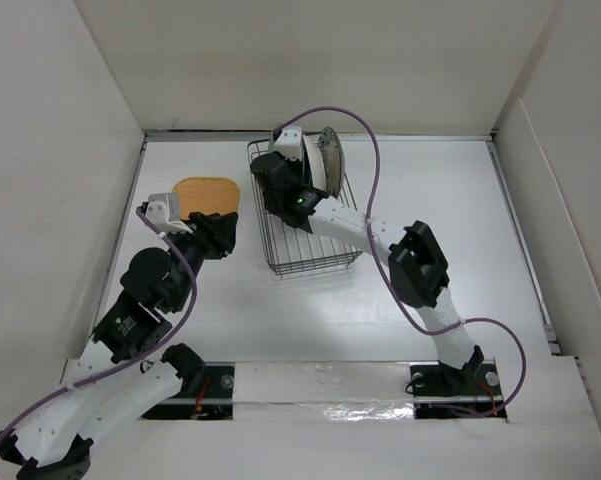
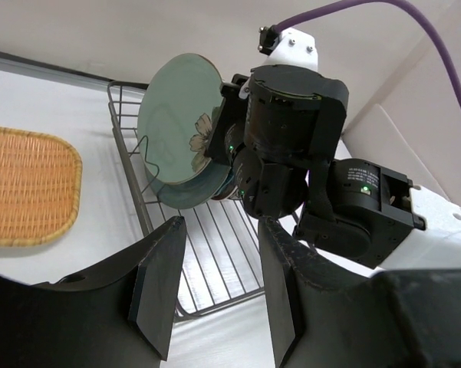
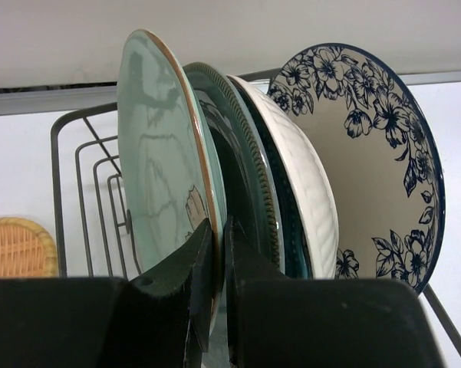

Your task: Load the plates into the dish rack

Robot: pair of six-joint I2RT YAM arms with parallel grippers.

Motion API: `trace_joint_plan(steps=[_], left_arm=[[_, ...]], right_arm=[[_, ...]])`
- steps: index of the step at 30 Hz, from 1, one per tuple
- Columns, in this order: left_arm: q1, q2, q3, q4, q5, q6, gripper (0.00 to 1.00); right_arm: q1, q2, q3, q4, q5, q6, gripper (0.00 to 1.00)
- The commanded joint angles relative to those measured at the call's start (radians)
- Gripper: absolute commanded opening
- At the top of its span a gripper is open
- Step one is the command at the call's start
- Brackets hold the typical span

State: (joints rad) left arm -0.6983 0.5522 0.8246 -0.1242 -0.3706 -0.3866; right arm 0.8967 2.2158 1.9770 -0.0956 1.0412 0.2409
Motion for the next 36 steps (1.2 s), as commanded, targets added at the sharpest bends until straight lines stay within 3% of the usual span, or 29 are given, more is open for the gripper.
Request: trace_joint_plan(steps=[1,4,7,17,18,20,24,26,27,28,30,31,32,36], left_arm=[[0.003,0.028,0.01,0.023,-0.024,-0.031,0.4],[0.003,0.057,0.04,0.003,-0.05,-0.057,0.4],[0.003,0.081,0.073,-0.014,-0.083,-0.086,0.41],[0.003,0.213,0.093,-0.012,-0.192,-0.23,0.43],[0.026,0.236,0.087,-0.006,-0.191,-0.253,0.44],[0.066,0.261,0.074,0.015,-0.136,-0.294,0.44],[0.267,0.331,0.035,0.07,0.031,-0.382,0.44],[0.423,0.353,-0.008,0.092,0.13,-0.435,0.45],[0.472,0.37,-0.025,0.087,0.14,-0.518,0.46],[0.582,0.377,-0.071,0.103,0.2,-0.544,0.47],[0.684,0.397,-0.129,0.158,0.272,-0.583,0.5],[0.725,0.408,-0.183,0.21,0.32,-0.624,0.56],[0.8,0.425,-0.199,0.222,0.338,-0.638,0.58],[0.91,0.581,-0.214,0.25,0.402,-0.643,0.62]], right_arm=[[0.019,-0.016,0.025,0.03,-0.018,0.02,0.09],[0.03,-0.053,0.007,0.065,-0.024,-0.012,0.16],[0.039,-0.082,-0.026,0.116,-0.055,-0.052,0.32],[0.039,-0.083,0.06,0.046,-0.161,-0.051,0.38],[0.039,-0.105,0.046,0.05,-0.168,-0.045,0.44],[0.039,-0.165,-0.022,0.068,-0.2,-0.029,0.46],[0.027,-0.382,-0.186,0.085,-0.26,0.015,0.53],[0.027,-0.467,-0.324,0.136,-0.311,0.038,0.53],[0.027,-0.51,-0.378,0.157,-0.329,0.046,0.52],[0.027,-0.594,-0.43,0.174,-0.342,0.058,0.36],[0.027,-0.671,-0.582,0.22,-0.368,0.106,0.14],[0.027,-0.738,-0.627,0.233,-0.38,0.119,0.0],[0.027,-0.767,-0.667,0.25,-0.388,0.15,0.0],[0.059,-0.878,-0.832,0.283,-0.403,0.193,0.0]])
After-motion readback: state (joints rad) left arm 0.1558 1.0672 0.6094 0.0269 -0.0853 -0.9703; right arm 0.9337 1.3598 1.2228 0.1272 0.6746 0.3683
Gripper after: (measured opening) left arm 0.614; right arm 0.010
